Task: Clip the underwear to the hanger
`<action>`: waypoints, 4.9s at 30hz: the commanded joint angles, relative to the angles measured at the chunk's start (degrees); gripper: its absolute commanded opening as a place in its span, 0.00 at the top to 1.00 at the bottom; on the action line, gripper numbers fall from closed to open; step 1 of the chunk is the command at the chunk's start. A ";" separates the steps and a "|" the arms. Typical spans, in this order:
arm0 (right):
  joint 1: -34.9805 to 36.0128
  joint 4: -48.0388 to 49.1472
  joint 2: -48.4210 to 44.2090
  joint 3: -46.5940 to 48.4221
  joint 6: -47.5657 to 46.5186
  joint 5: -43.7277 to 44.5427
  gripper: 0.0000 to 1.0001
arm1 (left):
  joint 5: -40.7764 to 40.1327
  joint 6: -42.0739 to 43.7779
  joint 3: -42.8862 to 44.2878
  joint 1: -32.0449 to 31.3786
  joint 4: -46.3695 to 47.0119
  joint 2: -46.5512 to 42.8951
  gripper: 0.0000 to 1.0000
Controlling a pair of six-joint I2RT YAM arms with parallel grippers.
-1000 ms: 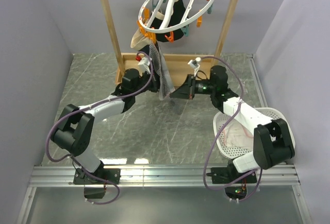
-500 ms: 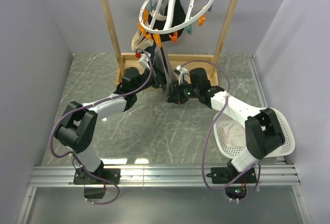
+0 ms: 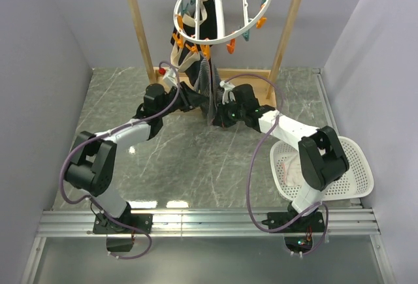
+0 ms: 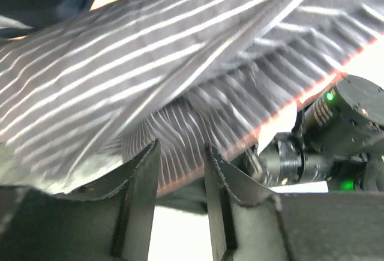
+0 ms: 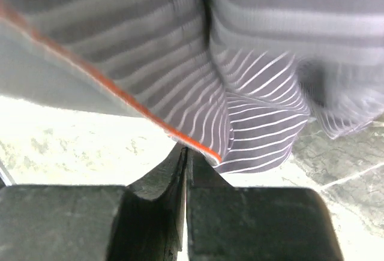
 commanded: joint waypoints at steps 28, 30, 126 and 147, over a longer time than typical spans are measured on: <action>-1.78 2.79 -17.63 -4.26 1.66 -7.01 0.48 | 7.46 22.32 -8.09 5.44 -9.60 -21.46 0.48; -2.92 2.88 -19.31 -5.13 2.01 -7.19 0.44 | 7.28 23.38 -8.18 5.44 -9.78 -23.48 0.47; -16.04 10.45 -9.83 30.63 6.51 -22.84 0.24 | -23.66 45.18 21.97 -14.25 32.06 9.83 0.78; -8.73 0.95 -5.69 36.79 -3.35 -3.84 0.17 | -22.69 45.36 21.62 -14.25 32.06 9.56 0.83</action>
